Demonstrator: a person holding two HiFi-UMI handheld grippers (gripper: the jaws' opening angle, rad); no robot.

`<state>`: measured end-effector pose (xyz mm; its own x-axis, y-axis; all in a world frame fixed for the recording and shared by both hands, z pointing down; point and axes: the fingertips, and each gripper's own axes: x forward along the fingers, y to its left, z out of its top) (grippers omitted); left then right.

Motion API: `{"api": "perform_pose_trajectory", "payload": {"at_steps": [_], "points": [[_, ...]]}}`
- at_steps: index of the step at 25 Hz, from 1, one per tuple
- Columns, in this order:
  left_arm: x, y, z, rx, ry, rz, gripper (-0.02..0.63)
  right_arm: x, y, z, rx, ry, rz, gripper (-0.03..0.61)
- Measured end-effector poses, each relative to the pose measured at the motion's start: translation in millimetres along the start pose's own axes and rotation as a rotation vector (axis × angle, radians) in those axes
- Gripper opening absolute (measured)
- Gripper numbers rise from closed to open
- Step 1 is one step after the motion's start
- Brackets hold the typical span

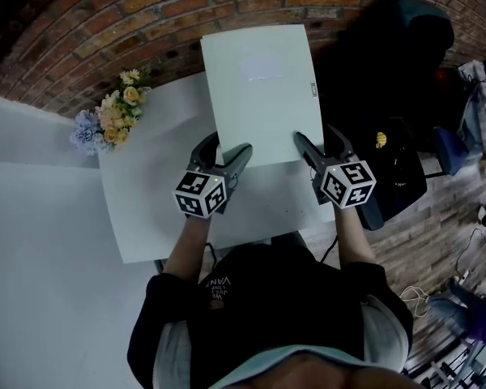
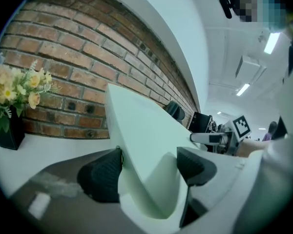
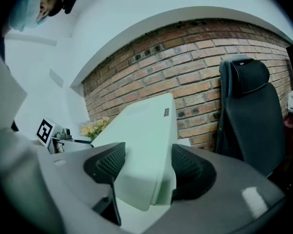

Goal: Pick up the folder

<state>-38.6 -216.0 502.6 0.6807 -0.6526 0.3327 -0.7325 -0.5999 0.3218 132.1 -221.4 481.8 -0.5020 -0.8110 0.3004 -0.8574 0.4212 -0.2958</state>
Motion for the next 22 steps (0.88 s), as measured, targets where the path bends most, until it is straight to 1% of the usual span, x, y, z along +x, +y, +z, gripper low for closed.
{"api": "perform_pose_trajectory", "payload": {"at_steps": [5, 9, 14, 22], "points": [[-12.6, -2.3, 5.5, 0.022, -0.013, -0.001, 0.356, -5.7, 11.8, 3.6, -0.008, -0.016, 0.000, 0.288], [-24.7, -4.0, 10.5, 0.059, -0.025, 0.001, 0.356, -10.4, 23.7, 6.4, -0.022, -0.030, 0.003, 0.288], [-40.8, -5.5, 17.5, 0.111, -0.048, 0.002, 0.356, -17.2, 40.1, 10.7, -0.051, -0.061, -0.005, 0.288], [-64.1, -8.9, 24.1, 0.164, -0.087, -0.004, 0.356, -29.7, 64.7, 16.9, -0.105, -0.123, -0.014, 0.287]]}}
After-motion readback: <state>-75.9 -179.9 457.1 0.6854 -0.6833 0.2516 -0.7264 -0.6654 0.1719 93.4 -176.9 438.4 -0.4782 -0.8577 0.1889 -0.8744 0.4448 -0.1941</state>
